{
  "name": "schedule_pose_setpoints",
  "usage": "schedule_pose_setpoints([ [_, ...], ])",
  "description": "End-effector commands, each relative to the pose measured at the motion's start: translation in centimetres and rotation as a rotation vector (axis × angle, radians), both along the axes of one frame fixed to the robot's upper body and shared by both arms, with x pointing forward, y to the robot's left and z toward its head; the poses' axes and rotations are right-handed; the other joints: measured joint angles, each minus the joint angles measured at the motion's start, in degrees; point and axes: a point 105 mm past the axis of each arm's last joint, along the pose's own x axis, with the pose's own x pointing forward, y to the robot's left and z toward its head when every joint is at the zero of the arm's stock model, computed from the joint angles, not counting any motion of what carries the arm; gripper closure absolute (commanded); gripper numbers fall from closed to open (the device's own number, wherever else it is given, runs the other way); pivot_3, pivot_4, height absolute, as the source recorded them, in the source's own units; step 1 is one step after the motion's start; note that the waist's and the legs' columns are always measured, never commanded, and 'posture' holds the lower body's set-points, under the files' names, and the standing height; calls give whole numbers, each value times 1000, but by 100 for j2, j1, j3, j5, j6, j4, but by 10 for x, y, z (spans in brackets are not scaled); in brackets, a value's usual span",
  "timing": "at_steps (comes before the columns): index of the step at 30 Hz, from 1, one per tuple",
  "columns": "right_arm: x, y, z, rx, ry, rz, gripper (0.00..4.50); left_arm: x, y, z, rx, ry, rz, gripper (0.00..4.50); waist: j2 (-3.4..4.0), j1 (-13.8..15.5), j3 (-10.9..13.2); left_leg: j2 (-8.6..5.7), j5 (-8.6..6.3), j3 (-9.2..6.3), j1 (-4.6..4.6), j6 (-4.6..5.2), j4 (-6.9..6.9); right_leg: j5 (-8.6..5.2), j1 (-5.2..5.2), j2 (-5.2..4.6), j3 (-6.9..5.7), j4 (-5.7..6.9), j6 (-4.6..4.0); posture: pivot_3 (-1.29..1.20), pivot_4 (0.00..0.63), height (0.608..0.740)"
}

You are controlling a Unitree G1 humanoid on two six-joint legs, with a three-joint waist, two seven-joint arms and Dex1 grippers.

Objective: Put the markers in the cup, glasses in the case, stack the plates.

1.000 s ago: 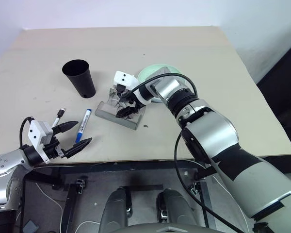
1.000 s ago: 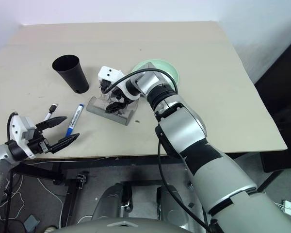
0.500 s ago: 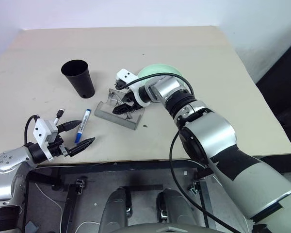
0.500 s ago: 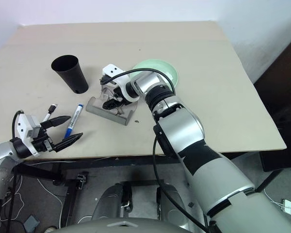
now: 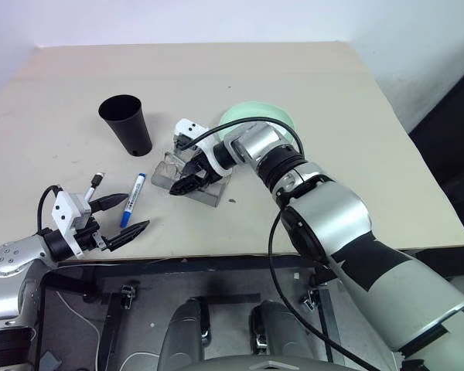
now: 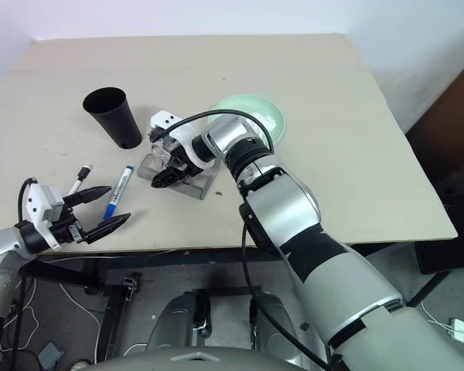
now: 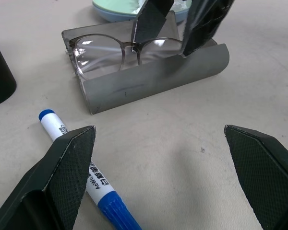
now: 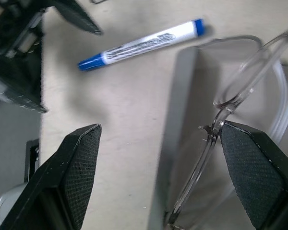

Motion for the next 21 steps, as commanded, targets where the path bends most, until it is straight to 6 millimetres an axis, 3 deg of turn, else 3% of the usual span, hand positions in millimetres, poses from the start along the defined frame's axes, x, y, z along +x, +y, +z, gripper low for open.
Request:
schedule_pose_setpoints([
  [1, -4, 2, 11, -1, -41, 81, 443, -2, -1, 4, 9, -26, -5, 0, 0, 0, 0, 0, 0, 0, 0, 0, 0, 0, 0, 0, 0, 0, 0, 0, 150, 681],
  [13, -7, -13, 3, -68, -25, 150, 443, -2, 1, 2, 11, -28, 0, 0, 0, -2, 0, 1, -8, -1, 0, -13, 0, 0, -3, -2, 1, -1, -1, 0, 150, 681],
  [21, -4, -16, 12, -27, -103, 202, 443, 2, -2, 6, 11, -43, -5, 0, 0, -2, 0, 1, -8, -2, 0, -14, -1, 0, -3, -2, 1, 0, -1, 0, 150, 681],
])
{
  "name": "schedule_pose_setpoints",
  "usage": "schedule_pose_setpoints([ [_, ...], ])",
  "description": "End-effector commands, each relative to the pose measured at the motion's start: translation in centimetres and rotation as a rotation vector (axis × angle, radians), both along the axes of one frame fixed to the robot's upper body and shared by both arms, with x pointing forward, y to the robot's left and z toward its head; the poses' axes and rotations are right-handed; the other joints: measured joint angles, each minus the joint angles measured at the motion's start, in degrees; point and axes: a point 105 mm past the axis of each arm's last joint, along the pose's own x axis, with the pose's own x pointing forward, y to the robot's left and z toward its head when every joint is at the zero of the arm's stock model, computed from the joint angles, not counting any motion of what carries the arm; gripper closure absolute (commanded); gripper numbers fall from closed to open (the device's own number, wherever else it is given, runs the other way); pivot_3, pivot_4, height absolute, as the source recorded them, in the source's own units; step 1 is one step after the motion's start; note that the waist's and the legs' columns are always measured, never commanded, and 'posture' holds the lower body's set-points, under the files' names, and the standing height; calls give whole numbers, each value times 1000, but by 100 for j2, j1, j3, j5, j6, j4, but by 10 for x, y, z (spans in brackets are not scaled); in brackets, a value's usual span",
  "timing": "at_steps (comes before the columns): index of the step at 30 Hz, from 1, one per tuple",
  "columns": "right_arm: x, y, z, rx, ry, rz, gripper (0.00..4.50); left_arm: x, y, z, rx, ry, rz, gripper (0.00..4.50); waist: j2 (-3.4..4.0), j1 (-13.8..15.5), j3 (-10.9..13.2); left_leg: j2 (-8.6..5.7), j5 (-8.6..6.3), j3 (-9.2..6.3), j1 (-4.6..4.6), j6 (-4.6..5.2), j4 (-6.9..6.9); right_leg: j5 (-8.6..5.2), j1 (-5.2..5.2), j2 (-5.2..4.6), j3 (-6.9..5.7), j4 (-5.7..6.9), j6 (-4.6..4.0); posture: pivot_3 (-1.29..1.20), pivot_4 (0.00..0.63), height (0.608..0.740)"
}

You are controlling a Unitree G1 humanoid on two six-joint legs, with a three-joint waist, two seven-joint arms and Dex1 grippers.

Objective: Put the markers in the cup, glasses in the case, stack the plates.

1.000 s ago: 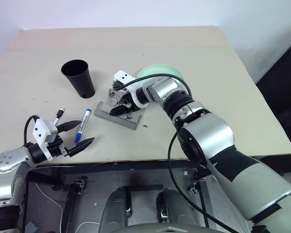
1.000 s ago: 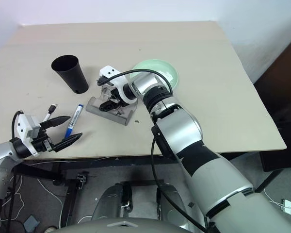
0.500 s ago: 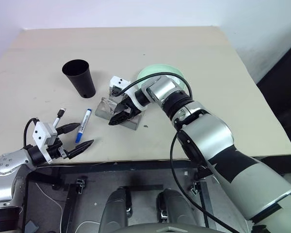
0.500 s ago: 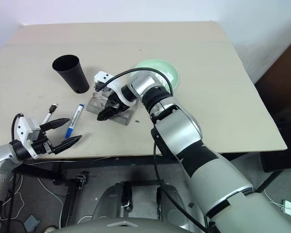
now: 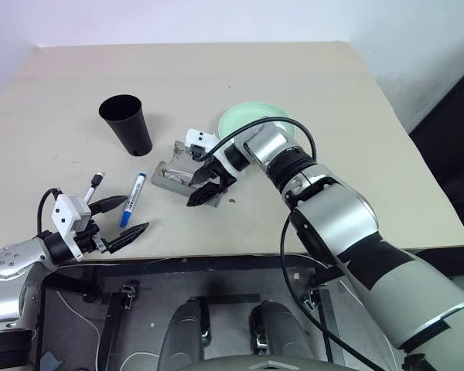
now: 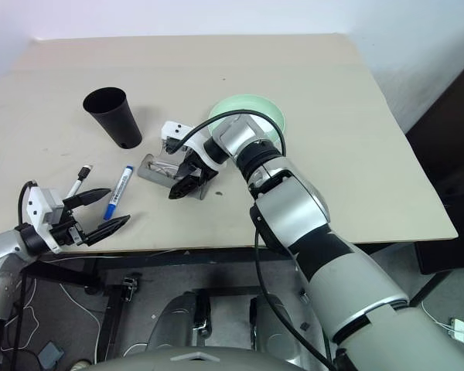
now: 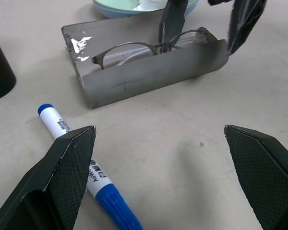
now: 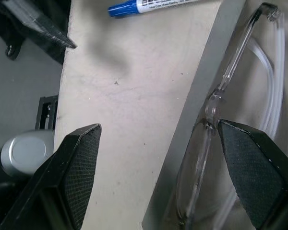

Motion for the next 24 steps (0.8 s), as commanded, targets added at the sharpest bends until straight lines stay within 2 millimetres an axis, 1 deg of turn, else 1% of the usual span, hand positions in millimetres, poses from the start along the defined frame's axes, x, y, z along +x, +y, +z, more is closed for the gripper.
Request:
schedule_pose_setpoints([
  [1, 2, 8, 20, 63, -84, 35, 443, 2, -3, 9, 12, -42, -13, 0, 0, 0, 0, 0, 0, 0, 0, 0, 0, 0, 0, 0, 0, 0, 0, 0, 150, 681],
  [8, 11, 10, 32, 130, -139, -17, 443, 3, -5, 11, 13, -45, -14, 0, 0, 0, 0, 0, 5, 0, 0, 7, 0, 0, 1, 0, 0, 0, 0, 0, 150, 681],
  [9, 12, 9, 32, 136, -143, -23, 98, 3, -5, 11, 14, -43, -14, 0, 0, 0, 0, 0, 5, 1, 0, 7, 0, 0, 1, 0, 0, 0, 0, 0, 150, 681],
  [10, 12, 9, 33, 140, -142, -26, 22, 3, -4, 11, 14, -42, -14, 0, 0, 0, 0, 0, 4, 1, 0, 6, 0, 0, 1, 0, 0, 0, 0, 0, 150, 681],
  [14, 14, 8, 42, 188, -118, -59, 22, 2, -4, 11, 15, -40, -14, 0, 0, 3, 0, 0, 6, 0, 0, 10, 0, 0, 2, 0, 0, 0, 0, 0, 150, 681],
  [19, 20, 4, 60, 270, -97, -129, 22, 4, -3, 12, 15, -42, -11, 0, 0, 2, 0, 0, 8, 0, 0, 12, 0, 0, 3, 0, -1, 0, 0, 0, 150, 681],
  [22, 29, -1, 66, 308, -132, -187, 22, 5, -3, 13, 16, -44, -11, 0, 0, 5, 0, 0, 8, 1, 0, 13, 0, 0, 3, 0, -1, 0, 0, 0, 150, 681],
  [24, 39, -7, 72, 366, -128, -280, 22, 6, -4, 14, 16, -47, -14, 0, 0, 7, 0, -1, 8, 1, 0, 14, 0, 0, 3, 0, -1, 0, 0, 0, 150, 681],
])
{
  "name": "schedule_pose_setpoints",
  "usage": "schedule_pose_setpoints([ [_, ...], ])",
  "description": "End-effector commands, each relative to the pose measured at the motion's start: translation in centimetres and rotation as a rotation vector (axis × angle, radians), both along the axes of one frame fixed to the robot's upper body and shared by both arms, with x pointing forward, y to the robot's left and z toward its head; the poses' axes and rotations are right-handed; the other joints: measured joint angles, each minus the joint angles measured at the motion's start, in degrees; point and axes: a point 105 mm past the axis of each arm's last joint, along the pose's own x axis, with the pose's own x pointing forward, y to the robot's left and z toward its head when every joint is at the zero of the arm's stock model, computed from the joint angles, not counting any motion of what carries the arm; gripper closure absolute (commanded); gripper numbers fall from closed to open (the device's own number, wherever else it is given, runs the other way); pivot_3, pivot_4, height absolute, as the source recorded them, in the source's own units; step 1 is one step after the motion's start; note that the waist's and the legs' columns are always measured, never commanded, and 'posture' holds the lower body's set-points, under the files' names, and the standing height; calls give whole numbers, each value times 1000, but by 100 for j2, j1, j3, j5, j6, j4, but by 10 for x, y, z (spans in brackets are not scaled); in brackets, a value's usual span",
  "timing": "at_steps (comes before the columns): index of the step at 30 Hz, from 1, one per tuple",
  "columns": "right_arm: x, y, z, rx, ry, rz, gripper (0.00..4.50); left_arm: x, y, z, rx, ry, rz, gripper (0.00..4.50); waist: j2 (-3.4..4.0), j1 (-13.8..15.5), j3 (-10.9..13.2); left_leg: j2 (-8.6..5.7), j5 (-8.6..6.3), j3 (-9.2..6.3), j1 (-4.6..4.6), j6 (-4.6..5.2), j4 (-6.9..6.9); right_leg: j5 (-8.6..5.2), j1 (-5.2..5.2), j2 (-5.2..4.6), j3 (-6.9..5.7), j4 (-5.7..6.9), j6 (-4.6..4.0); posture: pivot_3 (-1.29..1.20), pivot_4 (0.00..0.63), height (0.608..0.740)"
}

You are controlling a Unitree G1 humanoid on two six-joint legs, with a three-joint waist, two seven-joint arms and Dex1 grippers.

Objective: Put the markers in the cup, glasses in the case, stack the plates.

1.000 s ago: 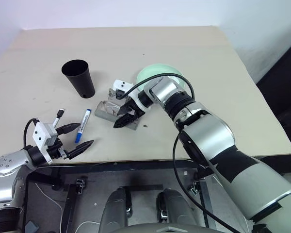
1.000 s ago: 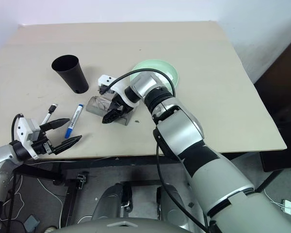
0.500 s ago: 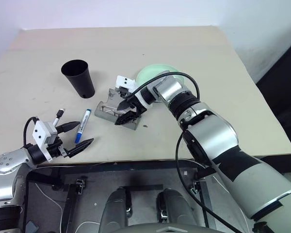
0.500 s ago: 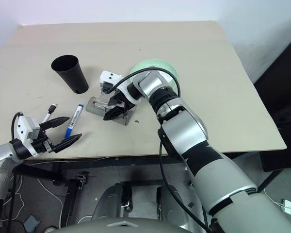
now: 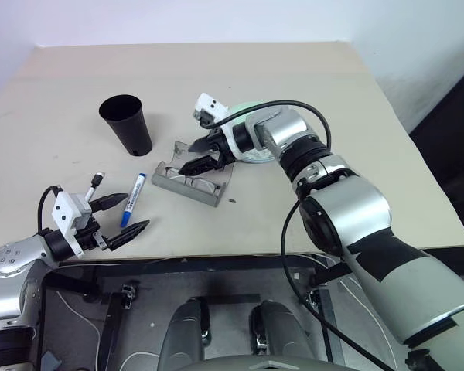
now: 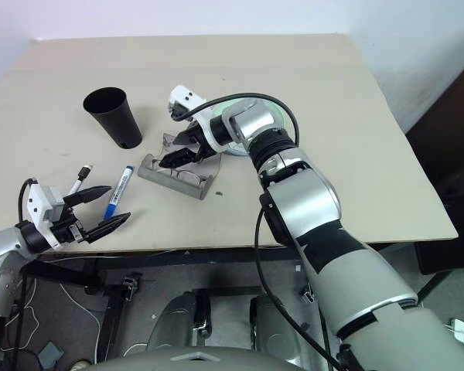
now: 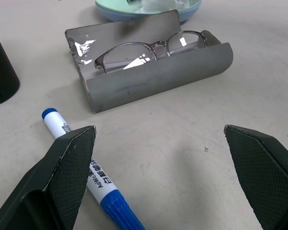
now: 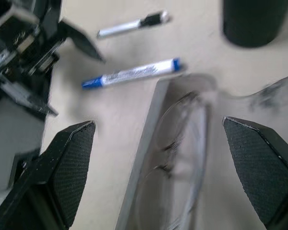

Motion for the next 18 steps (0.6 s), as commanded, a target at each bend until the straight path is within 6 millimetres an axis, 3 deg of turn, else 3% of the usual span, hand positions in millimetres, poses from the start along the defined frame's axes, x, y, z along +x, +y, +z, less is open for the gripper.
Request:
schedule_pose_setpoints([
  [1, 15, -5, 31, 125, -63, -121, 22, 2, -4, 10, 17, -35, -17, 0, 0, 0, 0, 0, 0, 0, 0, 0, 0, 0, 1, 0, 0, 0, 0, 0, 150, 681],
  [5, 26, -19, 18, 94, -67, -212, 22, 5, -7, 11, 18, -43, -19, 0, 0, -2, 0, -1, 2, 2, 0, 2, 1, 0, 2, 0, 0, 0, 0, 0, 150, 681],
  [6, 29, -22, 15, 91, -65, -241, 200, 6, -8, 12, 17, -47, -19, 0, 0, -1, 0, -1, 2, 3, 0, 2, 1, 0, 2, 0, -1, 0, 0, 0, 150, 681],
  [9, 39, -33, 8, 80, -77, -339, 922, 8, -11, 14, 14, -56, -19, 0, 0, -4, 0, 0, 2, 3, 0, 3, 1, 0, 2, 2, -1, 1, 1, 0, 150, 681],
  [17, 40, -45, -5, 44, -48, -354, 3734, 9, -13, 14, 9, -57, -24, 0, 0, 0, 0, 0, 7, 9, 1, 9, 1, 1, 2, 6, -1, 6, 3, 0, 150, 681],
  [18, 40, -47, -6, 38, -41, -359, 3734, 9, -13, 14, 8, -57, -25, 0, 0, 2, 0, 1, 8, 9, 1, 9, 1, 1, 2, 8, -1, 6, 3, 0, 150, 681],
])
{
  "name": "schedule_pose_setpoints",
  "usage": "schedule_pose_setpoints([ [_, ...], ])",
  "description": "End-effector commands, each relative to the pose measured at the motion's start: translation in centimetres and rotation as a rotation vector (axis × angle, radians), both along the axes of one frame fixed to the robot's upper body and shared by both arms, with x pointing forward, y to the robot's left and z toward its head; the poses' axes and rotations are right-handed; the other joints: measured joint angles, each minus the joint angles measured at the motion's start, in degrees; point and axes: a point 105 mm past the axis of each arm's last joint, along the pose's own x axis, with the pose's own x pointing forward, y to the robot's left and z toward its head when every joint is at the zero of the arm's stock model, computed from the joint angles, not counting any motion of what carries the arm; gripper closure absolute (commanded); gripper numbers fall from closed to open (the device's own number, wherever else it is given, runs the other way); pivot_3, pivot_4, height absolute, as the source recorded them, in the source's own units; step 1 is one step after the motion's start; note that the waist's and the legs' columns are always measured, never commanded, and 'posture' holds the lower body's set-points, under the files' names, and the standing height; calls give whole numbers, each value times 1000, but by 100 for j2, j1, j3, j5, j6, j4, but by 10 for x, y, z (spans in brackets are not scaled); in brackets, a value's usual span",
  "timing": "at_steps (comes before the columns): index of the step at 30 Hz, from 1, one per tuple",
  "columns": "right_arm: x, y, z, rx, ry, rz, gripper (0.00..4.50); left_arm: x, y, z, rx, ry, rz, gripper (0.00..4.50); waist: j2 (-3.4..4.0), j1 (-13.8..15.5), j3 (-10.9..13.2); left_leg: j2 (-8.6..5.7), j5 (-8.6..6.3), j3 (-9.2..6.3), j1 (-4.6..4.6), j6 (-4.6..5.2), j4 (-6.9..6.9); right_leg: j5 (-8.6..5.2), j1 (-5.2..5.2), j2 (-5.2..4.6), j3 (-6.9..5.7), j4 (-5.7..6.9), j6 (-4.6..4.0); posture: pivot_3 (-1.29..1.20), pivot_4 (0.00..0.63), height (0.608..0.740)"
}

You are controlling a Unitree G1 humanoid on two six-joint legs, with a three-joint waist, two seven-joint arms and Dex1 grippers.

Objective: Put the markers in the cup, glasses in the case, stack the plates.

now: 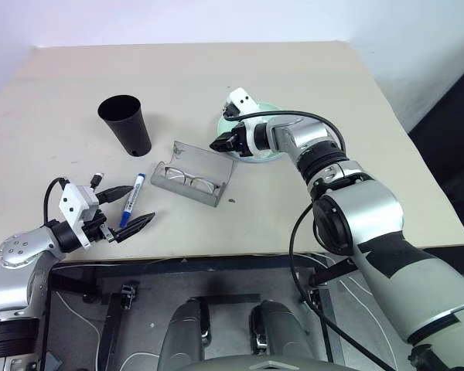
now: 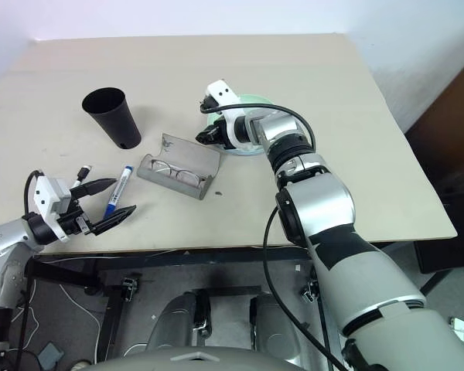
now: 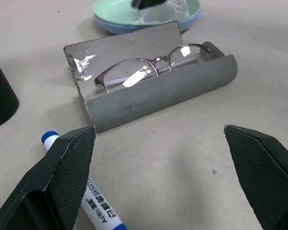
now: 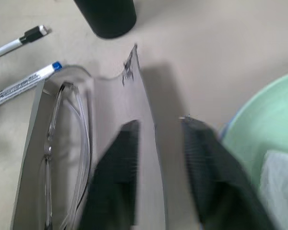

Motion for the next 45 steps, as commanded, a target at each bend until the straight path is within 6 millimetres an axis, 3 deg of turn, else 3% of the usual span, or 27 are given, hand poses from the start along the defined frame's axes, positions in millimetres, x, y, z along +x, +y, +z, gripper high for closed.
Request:
schedule_pose_setpoints([
  [1, 2, -6, 10, 14, -22, -3, 3734, -1, -5, 9, 1, -32, -21, 0, 0, 4, 0, 0, 0, 0, 0, 0, 0, 0, 0, 1, 0, 1, 0, 0, 150, 681],
  [9, 7, -32, -17, -59, -10, -71, 3734, 2, -7, 11, 2, -34, -24, 0, 0, 30, 0, 0, 8, -1, 1, 4, 3, 4, 3, 0, -1, 2, 8, 0, 150, 681],
  [15, 7, -41, -19, -36, 63, -114, 3734, 5, -8, 10, 3, -31, -33, 0, 0, 60, 0, 0, 18, -2, 5, 2, 4, 5, 3, 1, -1, 14, 9, 0, 150, 681],
  [25, -6, -31, -13, -13, 117, -10, 3734, 4, -7, 5, 17, -25, -43, 0, 0, 126, 0, 1, 20, -3, 2, 3, 4, 6, -2, 0, 0, 15, 11, 0, 150, 681],
  [29, -9, -26, -3, 23, 122, 28, 4492, 4, -6, 3, 18, -23, -44, 0, 0, 127, 0, 0, 20, -3, 2, 4, 4, 7, -1, 0, -1, 15, 11, 0, 150, 681],
  [35, -21, -21, 5, 41, 143, 110, 4492, 4, -3, 1, 19, -21, -42, 0, 0, 130, 0, 1, 20, -3, 2, 4, 4, 6, -3, 0, 0, 15, 11, 0, 150, 681],
  [45, -37, -15, -5, -7, 108, 152, 4492, 7, -1, -3, 20, -19, -48, 0, -1, 132, 0, 1, 20, -5, 2, 4, 2, 7, -1, -1, -1, 12, 11, 0, 150, 681],
])
